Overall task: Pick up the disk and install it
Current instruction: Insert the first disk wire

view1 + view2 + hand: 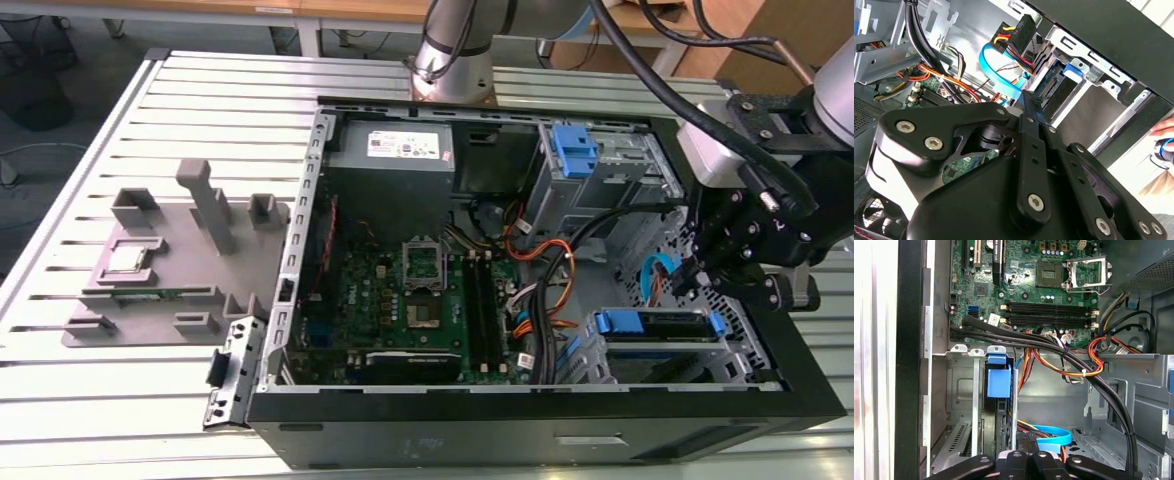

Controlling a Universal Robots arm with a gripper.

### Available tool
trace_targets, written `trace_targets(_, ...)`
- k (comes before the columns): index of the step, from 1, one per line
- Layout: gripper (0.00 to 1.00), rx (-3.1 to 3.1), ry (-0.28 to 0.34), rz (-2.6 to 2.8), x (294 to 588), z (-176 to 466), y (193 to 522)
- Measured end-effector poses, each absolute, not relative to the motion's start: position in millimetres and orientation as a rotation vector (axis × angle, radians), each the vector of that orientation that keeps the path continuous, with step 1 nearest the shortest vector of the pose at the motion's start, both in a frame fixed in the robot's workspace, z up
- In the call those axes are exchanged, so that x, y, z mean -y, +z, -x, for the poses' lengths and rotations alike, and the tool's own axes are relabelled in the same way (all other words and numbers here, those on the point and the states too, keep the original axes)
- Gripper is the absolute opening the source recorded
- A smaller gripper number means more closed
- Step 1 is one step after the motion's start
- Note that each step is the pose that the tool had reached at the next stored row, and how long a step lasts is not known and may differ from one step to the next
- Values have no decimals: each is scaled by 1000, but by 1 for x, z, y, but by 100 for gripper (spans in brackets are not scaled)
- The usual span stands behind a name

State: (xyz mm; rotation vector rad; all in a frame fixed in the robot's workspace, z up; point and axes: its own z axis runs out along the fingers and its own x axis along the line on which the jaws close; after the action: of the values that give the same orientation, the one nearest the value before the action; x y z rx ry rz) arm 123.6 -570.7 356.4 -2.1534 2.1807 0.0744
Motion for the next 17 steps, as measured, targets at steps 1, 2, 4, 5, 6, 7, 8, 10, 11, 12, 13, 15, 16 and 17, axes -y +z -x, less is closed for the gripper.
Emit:
trace_targets(1,10,-2181,74,2153,571,-124,356)
trace_targets(2,10,-2181,74,2153,571,-124,356)
trace_targets(4,10,-2181,74,2153,571,-124,356)
trace_targets(5,10,-2181,74,2153,571,-124,356)
trace_targets(6,10,-2181,74,2153,571,-124,356)
trace_targets(7,10,-2181,74,2153,571,-124,356)
trace_targets(8,11,-2181,74,2153,571,-124,356)
trace_targets(10,16,-2181,74,2153,571,-124,356)
trace_targets(11,16,-2181,74,2153,571,-124,356)
trace_targets(12,24,-2181,74,2153,571,-124,356)
trace_targets(13,24,-2181,75,2153,571,-124,356)
trace_targets(15,24,-2195,74,2139,571,-124,355)
trace_targets(16,24,-2207,73,2126,571,-124,354)
trace_targets(17,24,-2218,72,2114,571,-124,354)
